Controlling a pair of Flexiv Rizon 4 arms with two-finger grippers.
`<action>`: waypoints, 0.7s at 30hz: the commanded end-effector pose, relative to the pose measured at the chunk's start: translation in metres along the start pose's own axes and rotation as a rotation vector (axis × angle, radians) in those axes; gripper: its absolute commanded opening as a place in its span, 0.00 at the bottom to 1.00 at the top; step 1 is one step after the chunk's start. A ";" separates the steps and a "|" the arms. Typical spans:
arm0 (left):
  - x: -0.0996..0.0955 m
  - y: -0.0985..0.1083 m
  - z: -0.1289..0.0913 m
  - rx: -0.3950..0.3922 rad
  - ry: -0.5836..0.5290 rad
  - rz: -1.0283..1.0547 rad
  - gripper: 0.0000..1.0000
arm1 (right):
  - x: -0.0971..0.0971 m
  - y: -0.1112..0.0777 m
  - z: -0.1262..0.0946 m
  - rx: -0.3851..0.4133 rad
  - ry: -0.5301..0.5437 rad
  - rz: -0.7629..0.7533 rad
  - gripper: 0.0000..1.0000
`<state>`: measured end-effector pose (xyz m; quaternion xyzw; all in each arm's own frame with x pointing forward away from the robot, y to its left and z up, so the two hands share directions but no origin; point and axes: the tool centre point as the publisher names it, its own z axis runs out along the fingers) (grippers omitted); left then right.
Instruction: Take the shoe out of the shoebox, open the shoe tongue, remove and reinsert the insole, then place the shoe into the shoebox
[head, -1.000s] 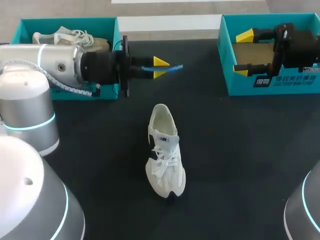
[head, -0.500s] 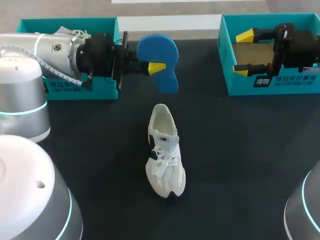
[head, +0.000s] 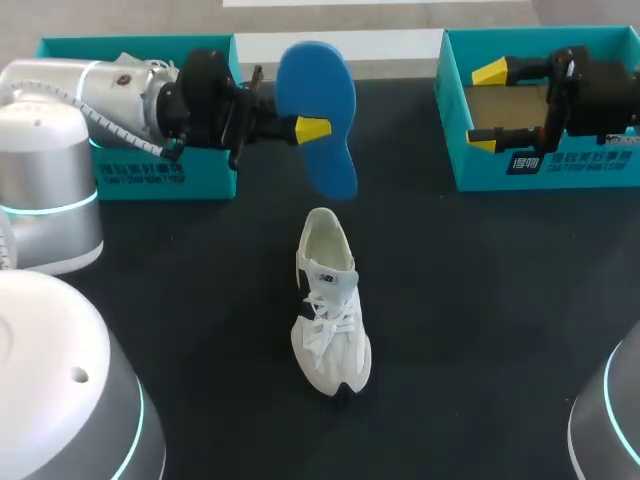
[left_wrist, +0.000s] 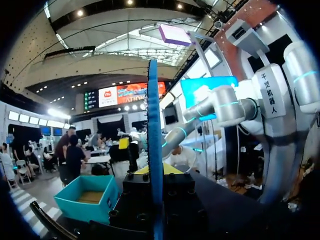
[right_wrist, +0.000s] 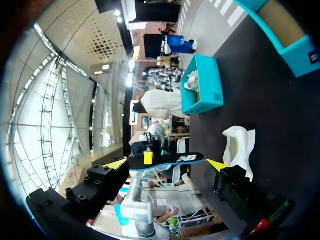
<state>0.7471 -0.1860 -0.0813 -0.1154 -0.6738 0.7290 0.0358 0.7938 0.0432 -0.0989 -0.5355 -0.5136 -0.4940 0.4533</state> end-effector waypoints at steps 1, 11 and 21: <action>-0.005 0.002 0.001 -0.070 -0.028 -0.233 0.00 | 0.000 0.000 0.001 -0.001 -0.001 0.000 1.00; -0.002 0.010 0.009 -0.017 -0.104 -0.839 0.00 | 0.000 0.000 0.001 -0.001 -0.001 0.000 1.00; 0.003 0.013 0.015 -0.016 -0.139 -1.148 0.00 | 0.000 0.000 0.001 -0.001 -0.001 0.000 1.00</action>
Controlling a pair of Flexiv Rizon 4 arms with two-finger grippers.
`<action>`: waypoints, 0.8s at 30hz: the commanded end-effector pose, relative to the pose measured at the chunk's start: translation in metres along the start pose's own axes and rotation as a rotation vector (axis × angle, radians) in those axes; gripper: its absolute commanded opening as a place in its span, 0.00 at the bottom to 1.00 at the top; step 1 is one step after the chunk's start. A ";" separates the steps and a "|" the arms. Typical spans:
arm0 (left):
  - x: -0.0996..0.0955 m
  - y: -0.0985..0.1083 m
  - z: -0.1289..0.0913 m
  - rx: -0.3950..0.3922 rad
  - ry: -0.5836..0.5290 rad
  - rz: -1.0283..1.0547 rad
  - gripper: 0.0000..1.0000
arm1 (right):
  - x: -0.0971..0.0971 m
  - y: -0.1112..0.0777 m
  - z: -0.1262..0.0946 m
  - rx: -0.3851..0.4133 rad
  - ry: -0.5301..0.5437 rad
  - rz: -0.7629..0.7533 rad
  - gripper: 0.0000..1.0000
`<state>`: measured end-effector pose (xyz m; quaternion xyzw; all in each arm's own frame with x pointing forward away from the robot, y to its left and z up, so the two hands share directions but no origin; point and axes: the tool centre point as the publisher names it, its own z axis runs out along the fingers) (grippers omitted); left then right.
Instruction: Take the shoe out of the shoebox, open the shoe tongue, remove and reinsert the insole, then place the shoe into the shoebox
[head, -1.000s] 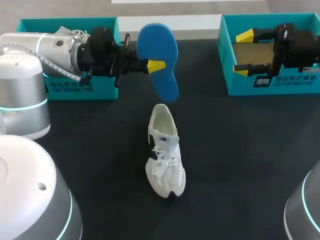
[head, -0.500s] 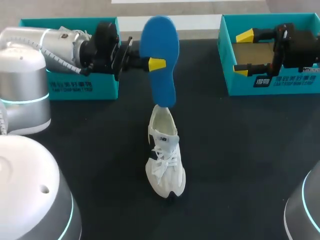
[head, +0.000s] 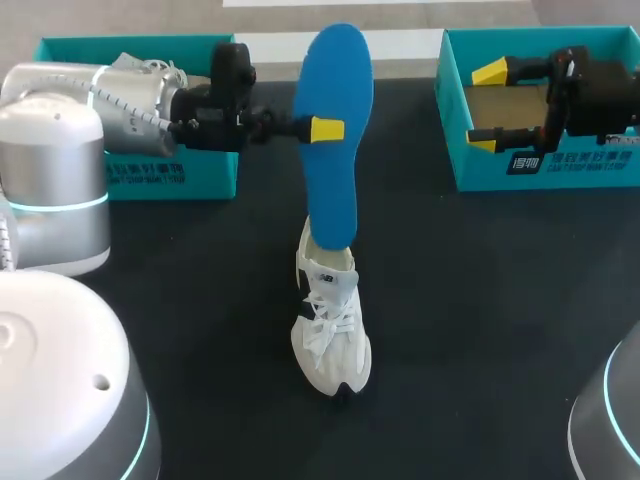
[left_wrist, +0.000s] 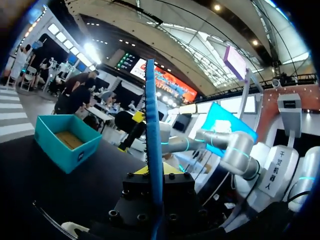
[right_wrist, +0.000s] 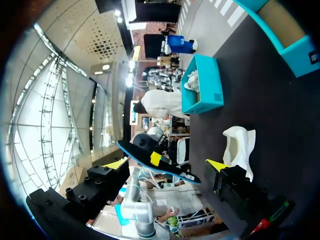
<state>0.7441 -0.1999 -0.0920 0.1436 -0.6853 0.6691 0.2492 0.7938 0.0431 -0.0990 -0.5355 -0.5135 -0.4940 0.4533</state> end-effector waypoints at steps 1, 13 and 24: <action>-0.001 0.002 0.001 0.010 -0.063 -0.470 0.00 | 0.000 0.000 0.001 -0.001 -0.001 0.000 1.00; -0.003 0.001 0.001 0.007 -0.060 -0.467 0.00 | 0.000 0.000 0.001 -0.001 -0.001 0.000 1.00; -0.010 0.006 0.002 -0.002 -0.075 -0.537 0.00 | 0.000 0.000 0.001 -0.001 -0.001 0.000 1.00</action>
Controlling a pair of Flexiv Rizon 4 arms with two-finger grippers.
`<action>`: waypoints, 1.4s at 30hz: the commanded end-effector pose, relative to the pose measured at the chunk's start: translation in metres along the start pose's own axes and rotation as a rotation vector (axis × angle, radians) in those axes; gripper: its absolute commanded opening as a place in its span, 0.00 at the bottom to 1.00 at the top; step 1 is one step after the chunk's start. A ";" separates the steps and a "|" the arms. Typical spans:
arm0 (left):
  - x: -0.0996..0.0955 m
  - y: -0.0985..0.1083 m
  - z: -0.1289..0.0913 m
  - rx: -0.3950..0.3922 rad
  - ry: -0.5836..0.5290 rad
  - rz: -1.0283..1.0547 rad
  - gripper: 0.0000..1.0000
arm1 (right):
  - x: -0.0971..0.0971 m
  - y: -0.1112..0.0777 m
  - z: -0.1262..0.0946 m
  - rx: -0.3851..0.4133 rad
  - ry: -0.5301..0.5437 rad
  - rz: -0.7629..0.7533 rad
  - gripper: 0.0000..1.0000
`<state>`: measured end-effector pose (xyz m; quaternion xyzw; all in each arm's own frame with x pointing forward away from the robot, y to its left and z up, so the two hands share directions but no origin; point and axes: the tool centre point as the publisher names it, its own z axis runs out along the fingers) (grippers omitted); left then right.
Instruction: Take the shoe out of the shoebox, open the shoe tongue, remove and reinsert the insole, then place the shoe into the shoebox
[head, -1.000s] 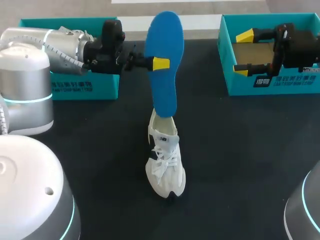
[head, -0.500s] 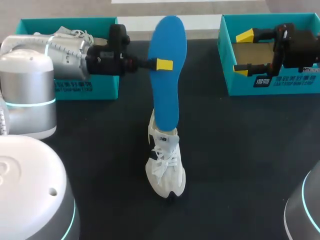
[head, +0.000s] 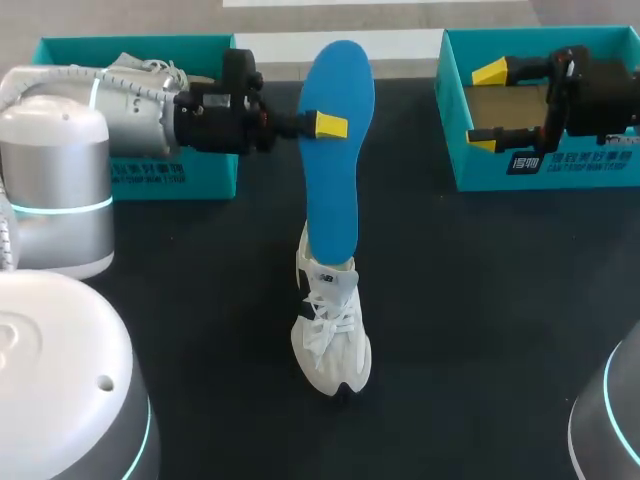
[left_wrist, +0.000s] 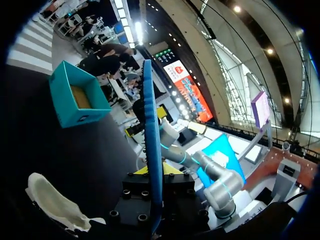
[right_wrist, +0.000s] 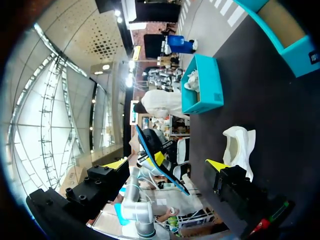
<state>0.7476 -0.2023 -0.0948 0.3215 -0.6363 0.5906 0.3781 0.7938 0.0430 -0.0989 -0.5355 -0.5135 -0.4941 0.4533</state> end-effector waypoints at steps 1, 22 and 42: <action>-0.011 0.002 0.001 0.013 -0.018 -0.072 0.00 | 0.000 0.000 0.001 -0.001 -0.001 0.000 1.00; -0.075 0.001 0.022 0.050 0.021 -0.349 0.00 | 0.025 -0.033 0.015 -0.164 -0.456 -0.143 1.00; -0.087 -0.008 0.026 0.041 0.061 -0.524 0.00 | 0.027 -0.034 0.030 -0.200 -0.667 -0.203 1.00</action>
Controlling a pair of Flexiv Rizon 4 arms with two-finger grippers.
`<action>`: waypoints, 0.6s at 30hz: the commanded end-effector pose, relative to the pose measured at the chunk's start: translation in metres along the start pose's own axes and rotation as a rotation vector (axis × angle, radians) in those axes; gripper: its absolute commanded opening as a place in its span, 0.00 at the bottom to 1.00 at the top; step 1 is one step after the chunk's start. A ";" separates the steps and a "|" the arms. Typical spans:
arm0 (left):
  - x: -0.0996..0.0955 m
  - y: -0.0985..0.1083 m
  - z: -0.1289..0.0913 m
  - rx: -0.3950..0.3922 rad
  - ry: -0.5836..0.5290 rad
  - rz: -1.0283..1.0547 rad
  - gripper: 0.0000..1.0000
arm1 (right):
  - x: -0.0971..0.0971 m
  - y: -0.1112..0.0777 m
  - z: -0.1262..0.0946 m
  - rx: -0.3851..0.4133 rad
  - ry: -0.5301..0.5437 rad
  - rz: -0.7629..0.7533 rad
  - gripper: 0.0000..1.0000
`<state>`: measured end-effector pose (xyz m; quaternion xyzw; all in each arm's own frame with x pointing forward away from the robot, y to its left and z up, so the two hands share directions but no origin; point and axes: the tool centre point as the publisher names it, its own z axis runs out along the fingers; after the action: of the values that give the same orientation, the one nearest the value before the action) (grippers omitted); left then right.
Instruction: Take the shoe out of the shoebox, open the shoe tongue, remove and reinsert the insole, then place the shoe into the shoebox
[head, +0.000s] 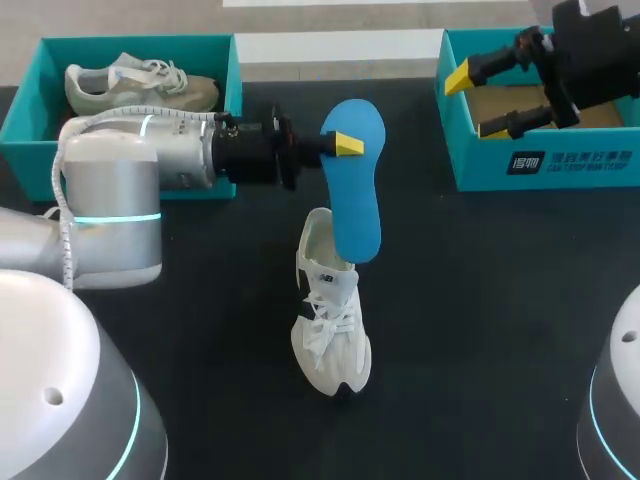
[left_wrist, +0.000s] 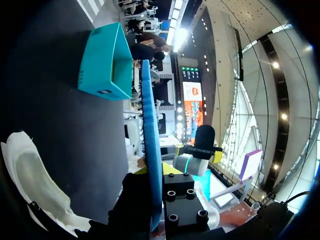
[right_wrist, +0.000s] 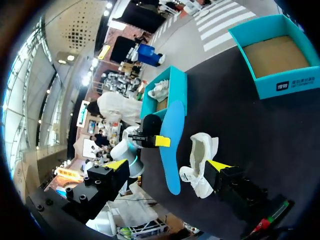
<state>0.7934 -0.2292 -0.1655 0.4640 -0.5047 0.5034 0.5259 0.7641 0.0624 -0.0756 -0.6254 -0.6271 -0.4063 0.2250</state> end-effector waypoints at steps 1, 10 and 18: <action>-0.001 -0.003 0.003 -0.013 -0.016 -0.017 0.00 | 0.011 -0.006 0.014 -0.113 -0.196 -0.021 1.00; -0.001 -0.002 0.004 -0.027 -0.022 -0.024 0.00 | 0.032 -0.011 0.035 -0.129 -0.437 -0.090 1.00; -0.001 -0.002 0.004 -0.027 -0.022 -0.024 0.00 | 0.048 -0.010 0.056 -0.060 -0.567 -0.062 1.00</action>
<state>0.7953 -0.2340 -0.1658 0.4693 -0.5106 0.4858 0.5320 0.7462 0.1203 -0.0750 -0.6703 -0.6614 -0.3287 0.0721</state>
